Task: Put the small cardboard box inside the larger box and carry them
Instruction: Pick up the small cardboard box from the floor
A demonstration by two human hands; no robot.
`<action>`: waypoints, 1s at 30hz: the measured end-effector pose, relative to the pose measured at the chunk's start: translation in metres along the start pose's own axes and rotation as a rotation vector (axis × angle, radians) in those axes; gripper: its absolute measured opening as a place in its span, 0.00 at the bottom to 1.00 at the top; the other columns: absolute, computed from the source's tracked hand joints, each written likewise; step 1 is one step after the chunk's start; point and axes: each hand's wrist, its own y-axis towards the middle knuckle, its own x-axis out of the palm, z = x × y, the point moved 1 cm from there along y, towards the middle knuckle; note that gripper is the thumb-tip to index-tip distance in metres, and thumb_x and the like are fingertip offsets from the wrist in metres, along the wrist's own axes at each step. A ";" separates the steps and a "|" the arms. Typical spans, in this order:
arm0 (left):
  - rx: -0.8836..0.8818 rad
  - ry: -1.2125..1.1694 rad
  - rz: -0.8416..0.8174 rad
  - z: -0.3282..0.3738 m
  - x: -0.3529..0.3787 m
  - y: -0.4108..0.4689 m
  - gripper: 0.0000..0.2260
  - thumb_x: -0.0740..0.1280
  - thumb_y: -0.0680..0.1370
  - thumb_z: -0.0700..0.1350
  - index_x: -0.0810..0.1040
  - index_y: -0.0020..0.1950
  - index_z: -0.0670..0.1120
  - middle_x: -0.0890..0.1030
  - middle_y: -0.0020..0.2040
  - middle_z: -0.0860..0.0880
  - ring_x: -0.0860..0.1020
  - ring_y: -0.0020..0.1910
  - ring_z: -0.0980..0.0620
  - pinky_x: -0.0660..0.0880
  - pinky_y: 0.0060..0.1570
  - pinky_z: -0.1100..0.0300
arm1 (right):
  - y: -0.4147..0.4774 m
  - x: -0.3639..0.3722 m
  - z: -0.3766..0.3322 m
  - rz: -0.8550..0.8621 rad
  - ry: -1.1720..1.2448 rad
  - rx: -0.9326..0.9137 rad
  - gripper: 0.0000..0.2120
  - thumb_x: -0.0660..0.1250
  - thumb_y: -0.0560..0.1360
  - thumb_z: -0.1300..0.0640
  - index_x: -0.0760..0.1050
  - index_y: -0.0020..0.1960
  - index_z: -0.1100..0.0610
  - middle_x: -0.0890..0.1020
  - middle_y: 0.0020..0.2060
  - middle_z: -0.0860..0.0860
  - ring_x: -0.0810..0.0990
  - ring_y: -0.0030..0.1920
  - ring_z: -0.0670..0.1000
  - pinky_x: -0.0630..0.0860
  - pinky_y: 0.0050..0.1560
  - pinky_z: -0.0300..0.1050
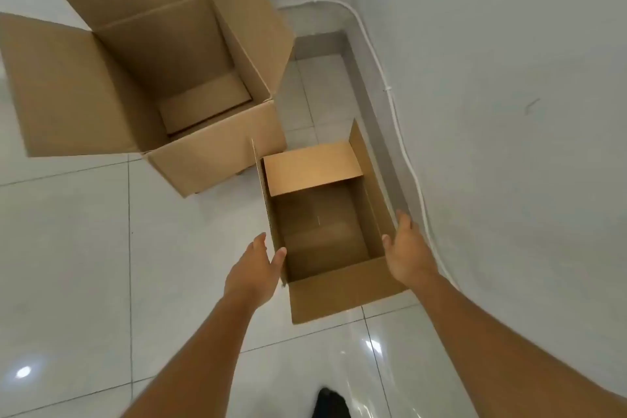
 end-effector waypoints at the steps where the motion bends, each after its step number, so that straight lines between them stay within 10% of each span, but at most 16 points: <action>1: -0.013 -0.011 -0.006 -0.002 0.006 0.009 0.28 0.55 0.79 0.60 0.55 0.76 0.50 0.67 0.75 0.47 0.70 0.70 0.43 0.71 0.68 0.45 | 0.011 0.008 0.000 0.020 0.047 0.024 0.25 0.58 0.80 0.58 0.55 0.74 0.57 0.71 0.68 0.59 0.74 0.64 0.61 0.74 0.60 0.53; 8: -0.047 -0.044 0.004 0.000 0.028 0.038 0.17 0.58 0.82 0.46 0.65 0.70 0.44 0.78 0.64 0.42 0.80 0.57 0.41 0.79 0.56 0.50 | 0.038 0.039 0.007 0.050 -0.073 0.099 0.21 0.59 0.78 0.66 0.62 0.70 0.58 0.80 0.48 0.59 0.76 0.42 0.54 0.71 0.40 0.45; 30: 0.166 0.050 0.034 0.060 -0.060 -0.067 0.11 0.54 0.82 0.42 0.72 0.60 0.41 0.80 0.52 0.41 0.79 0.45 0.44 0.79 0.45 0.54 | -0.079 -0.092 -0.013 0.193 -0.070 0.174 0.15 0.60 0.75 0.68 0.68 0.62 0.63 0.80 0.50 0.63 0.80 0.49 0.64 0.79 0.47 0.56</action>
